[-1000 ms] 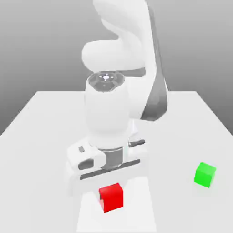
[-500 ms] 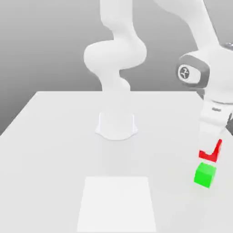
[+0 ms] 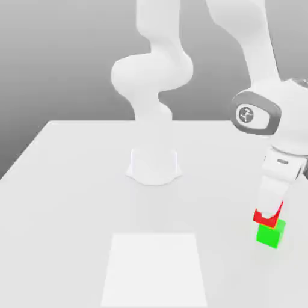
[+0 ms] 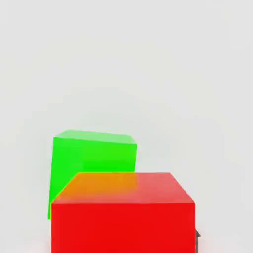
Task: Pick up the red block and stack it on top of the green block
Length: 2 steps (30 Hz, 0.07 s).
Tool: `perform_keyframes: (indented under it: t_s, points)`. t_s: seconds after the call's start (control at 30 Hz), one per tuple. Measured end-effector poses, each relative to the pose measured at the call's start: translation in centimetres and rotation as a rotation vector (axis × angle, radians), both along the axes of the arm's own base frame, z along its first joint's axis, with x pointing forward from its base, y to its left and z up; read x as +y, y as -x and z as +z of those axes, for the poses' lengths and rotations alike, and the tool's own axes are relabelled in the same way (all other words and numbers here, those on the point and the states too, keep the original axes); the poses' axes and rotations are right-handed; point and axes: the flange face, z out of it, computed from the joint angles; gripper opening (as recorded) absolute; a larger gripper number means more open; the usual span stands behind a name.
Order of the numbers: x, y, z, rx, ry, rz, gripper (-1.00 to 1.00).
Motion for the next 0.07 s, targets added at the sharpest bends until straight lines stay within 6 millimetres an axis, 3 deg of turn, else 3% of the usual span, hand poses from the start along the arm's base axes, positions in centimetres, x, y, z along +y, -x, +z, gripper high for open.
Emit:
perform_keyframes:
  t_s: [0.07]
  points:
    - [0.02, 0.08, -0.5, 0.003, -0.003, 0.001, -1.0]
